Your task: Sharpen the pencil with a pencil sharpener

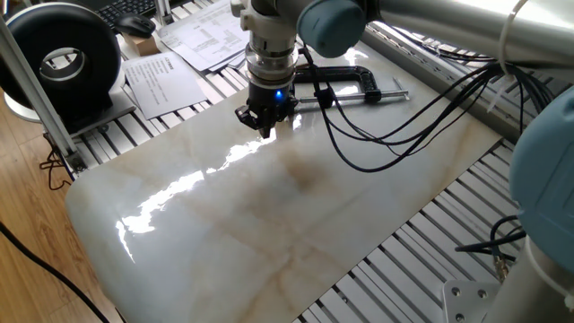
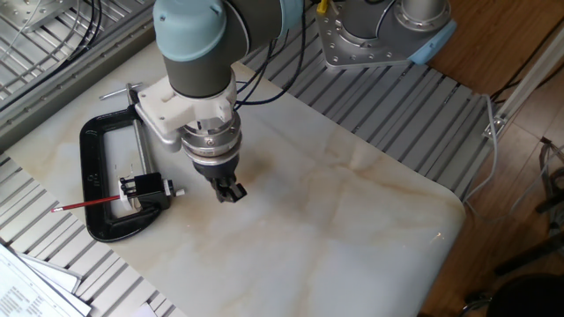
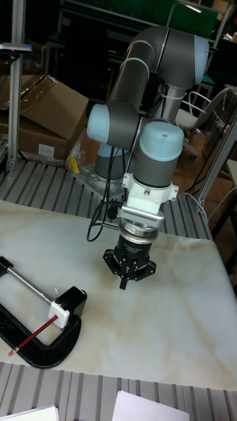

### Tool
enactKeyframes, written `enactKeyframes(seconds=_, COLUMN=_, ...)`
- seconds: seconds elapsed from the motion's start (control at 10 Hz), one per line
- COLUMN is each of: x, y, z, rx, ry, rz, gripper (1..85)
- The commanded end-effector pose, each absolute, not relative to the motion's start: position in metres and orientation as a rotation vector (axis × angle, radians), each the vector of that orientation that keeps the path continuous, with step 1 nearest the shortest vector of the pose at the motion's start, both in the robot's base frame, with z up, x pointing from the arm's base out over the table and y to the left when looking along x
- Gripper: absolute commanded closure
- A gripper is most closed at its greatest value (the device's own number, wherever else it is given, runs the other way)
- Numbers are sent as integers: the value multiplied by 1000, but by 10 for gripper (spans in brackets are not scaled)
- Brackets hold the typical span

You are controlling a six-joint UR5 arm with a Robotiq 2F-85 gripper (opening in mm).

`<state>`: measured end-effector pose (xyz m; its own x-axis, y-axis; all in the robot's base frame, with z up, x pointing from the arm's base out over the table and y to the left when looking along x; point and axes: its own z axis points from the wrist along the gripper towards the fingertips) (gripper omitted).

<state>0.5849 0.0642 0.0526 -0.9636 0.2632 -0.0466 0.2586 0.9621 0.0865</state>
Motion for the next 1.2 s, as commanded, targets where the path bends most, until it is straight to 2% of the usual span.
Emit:
enactKeyframes(seconds=0.0, x=579, y=75, z=55, rx=508, ry=3068, rz=184, gripper=840)
enactKeyframes(seconds=0.2, x=593, y=68, z=56, rx=513, ry=3014, rz=155, gripper=840)
enactKeyframes(seconds=0.4, x=581, y=37, z=48, rx=537, ry=3033, rz=27, gripper=840)
enactKeyframes(seconds=0.7, x=575, y=35, z=49, rx=535, ry=3040, rz=71, gripper=840)
enactKeyframes(seconds=1.1, x=571, y=28, z=48, rx=505, ry=3059, rz=28, gripper=840)
